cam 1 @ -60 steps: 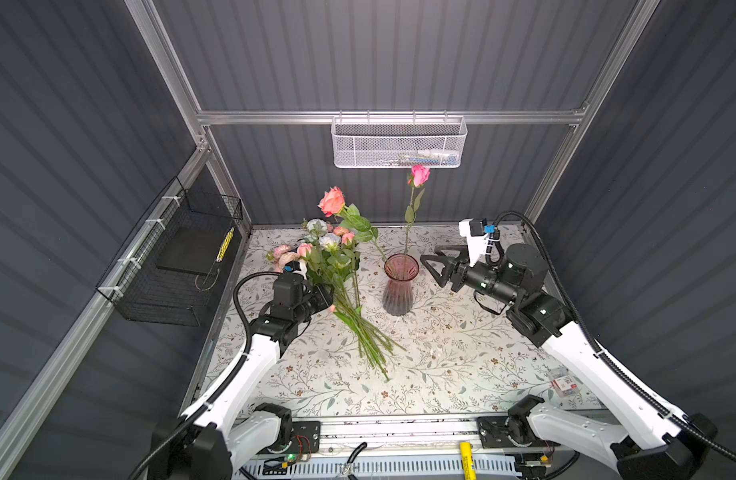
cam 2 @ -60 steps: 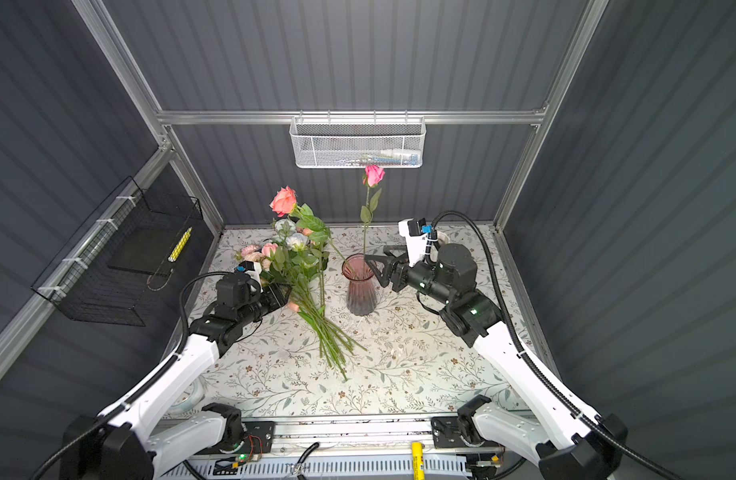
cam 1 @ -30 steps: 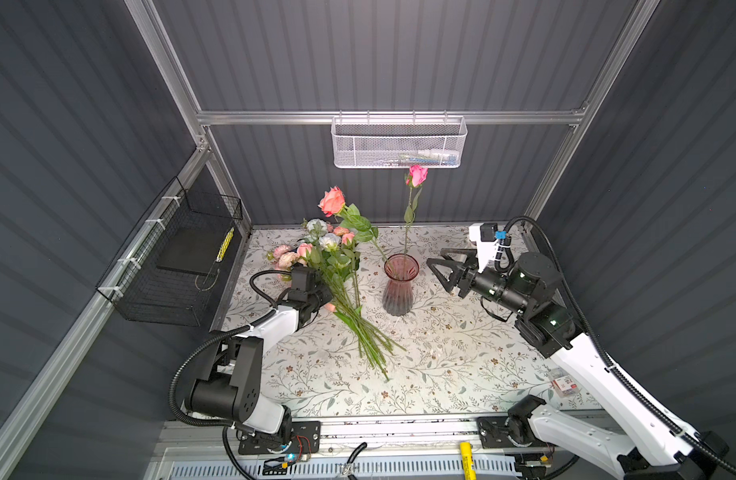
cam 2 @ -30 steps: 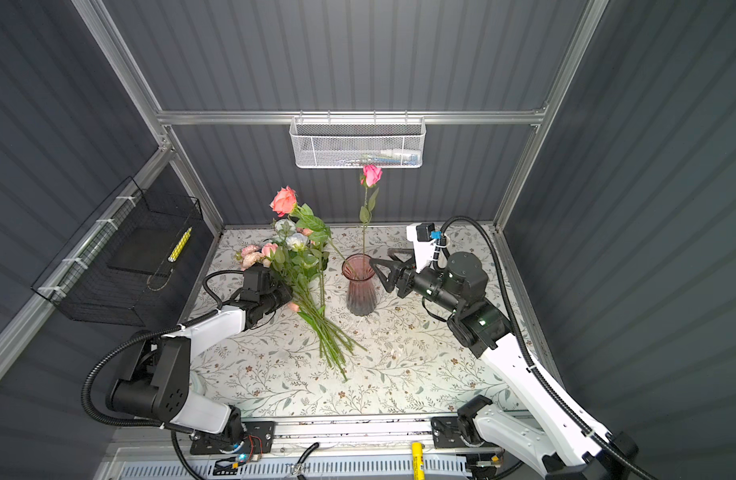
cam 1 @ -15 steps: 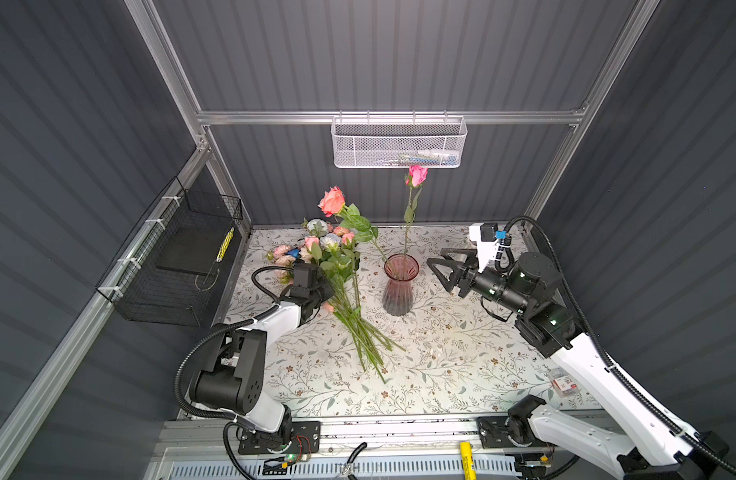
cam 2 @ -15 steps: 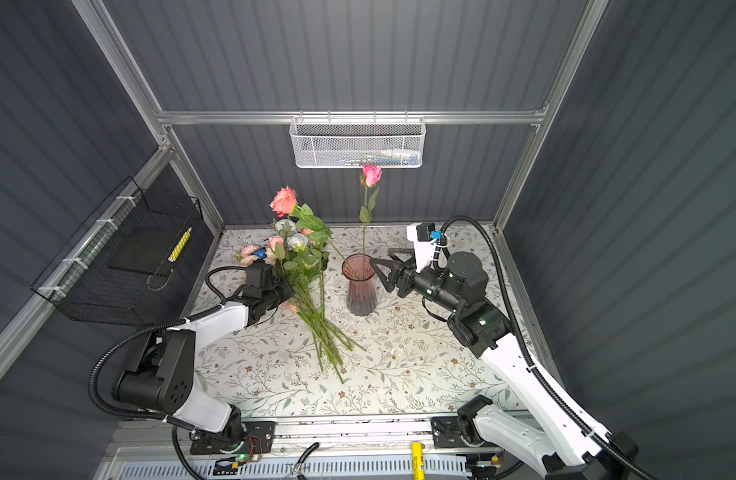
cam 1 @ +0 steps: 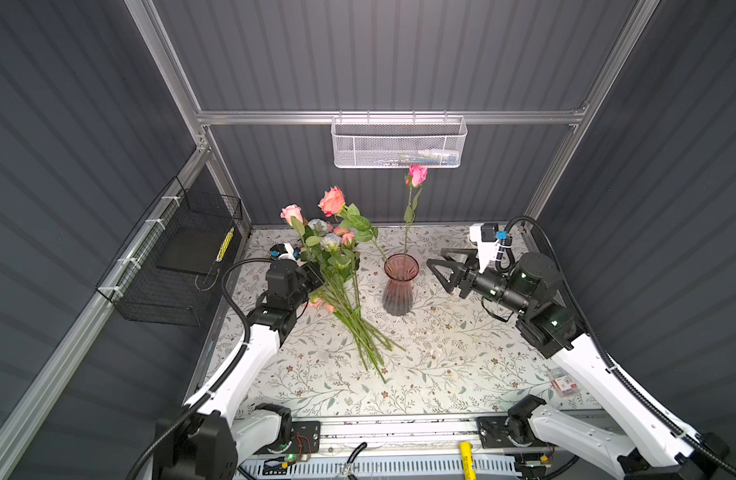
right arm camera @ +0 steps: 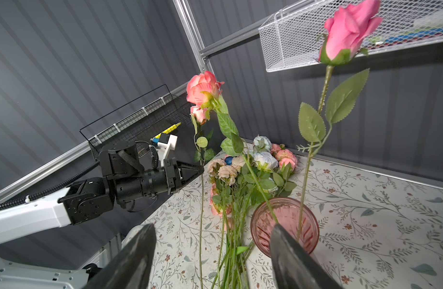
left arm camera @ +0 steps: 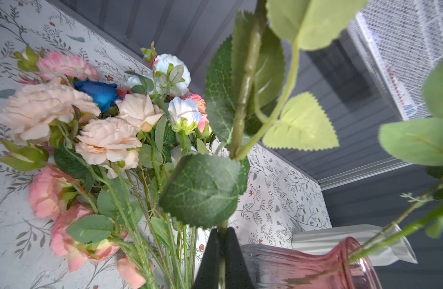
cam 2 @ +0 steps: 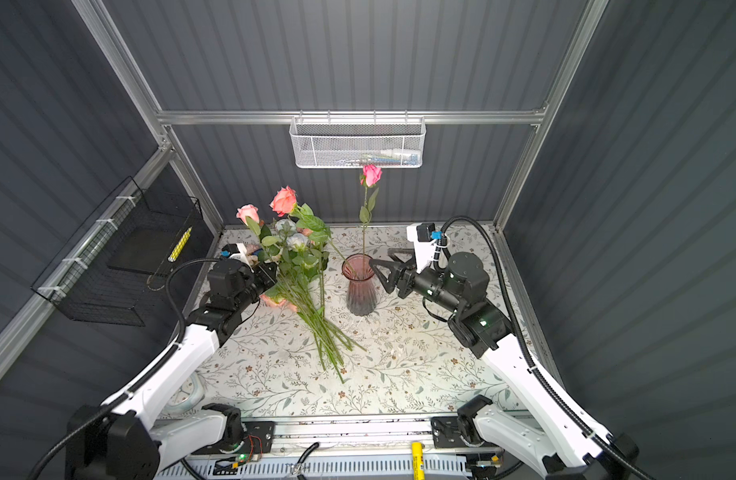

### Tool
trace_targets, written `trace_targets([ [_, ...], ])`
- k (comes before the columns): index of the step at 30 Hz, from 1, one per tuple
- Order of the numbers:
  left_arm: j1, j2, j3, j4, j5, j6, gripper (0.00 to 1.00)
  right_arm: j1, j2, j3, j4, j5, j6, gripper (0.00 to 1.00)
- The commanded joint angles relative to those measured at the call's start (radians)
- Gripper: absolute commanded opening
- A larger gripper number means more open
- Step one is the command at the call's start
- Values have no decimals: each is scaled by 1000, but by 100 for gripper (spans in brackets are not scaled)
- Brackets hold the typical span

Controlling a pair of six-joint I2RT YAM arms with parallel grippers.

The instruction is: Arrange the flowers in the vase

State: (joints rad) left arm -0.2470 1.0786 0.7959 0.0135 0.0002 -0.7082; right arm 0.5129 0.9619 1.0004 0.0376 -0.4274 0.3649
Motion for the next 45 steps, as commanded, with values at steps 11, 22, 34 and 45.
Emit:
trace_targets([
  [11,2,-350,289,-430,241,154,0,206,141,189,-133,-167,-189,76],
  [22,1,-366,336,-279,584,180,0,443,544,605,-257,-255,-239,76],
  [34,2,-347,358,-204,639,153,0,472,663,689,-134,-377,-147,18],
  [45,2,-431,296,-176,399,143,100,332,324,361,-18,-123,-188,0],
])
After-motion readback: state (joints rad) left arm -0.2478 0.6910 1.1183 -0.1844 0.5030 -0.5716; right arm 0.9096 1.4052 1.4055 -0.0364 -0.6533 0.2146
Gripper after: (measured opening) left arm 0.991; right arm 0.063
